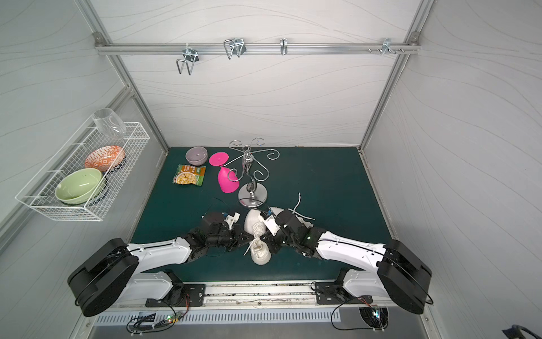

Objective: Tie the shoes
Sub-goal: Tie the shoelace on the shoe.

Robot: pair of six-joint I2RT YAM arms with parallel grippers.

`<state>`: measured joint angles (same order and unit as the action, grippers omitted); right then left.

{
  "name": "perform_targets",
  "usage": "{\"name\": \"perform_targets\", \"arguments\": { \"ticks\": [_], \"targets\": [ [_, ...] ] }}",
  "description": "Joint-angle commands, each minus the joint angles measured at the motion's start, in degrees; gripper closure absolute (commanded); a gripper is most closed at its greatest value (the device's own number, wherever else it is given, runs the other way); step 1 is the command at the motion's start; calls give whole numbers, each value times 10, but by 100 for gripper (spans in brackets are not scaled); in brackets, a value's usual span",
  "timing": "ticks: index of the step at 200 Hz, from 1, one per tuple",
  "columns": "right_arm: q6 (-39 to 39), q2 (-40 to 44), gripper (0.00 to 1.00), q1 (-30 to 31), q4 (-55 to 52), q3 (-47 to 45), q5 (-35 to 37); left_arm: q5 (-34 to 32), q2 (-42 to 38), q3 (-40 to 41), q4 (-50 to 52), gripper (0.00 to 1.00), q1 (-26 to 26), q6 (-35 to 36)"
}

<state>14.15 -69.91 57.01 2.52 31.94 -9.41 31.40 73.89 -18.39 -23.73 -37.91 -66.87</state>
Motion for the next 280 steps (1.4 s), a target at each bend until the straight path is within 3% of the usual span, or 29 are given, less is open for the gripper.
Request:
{"name": "perform_targets", "arguments": {
  "ticks": [1, 69, 144, 280],
  "targets": [
    [6, 12, 100, -6, -24, -8, 3, -15, -18, 6, 16, 100, 6, 0],
    [6, 32, 100, -20, -46, -20, 6, -44, -82, 22, 71, 100, 15, 8],
    [10, 43, 100, -26, -67, -32, 12, -56, -96, 23, 149, 100, 29, 26],
    [20, 61, 100, -43, -71, -60, 25, -71, -109, 45, 173, 100, 55, 31]
  ]
}}
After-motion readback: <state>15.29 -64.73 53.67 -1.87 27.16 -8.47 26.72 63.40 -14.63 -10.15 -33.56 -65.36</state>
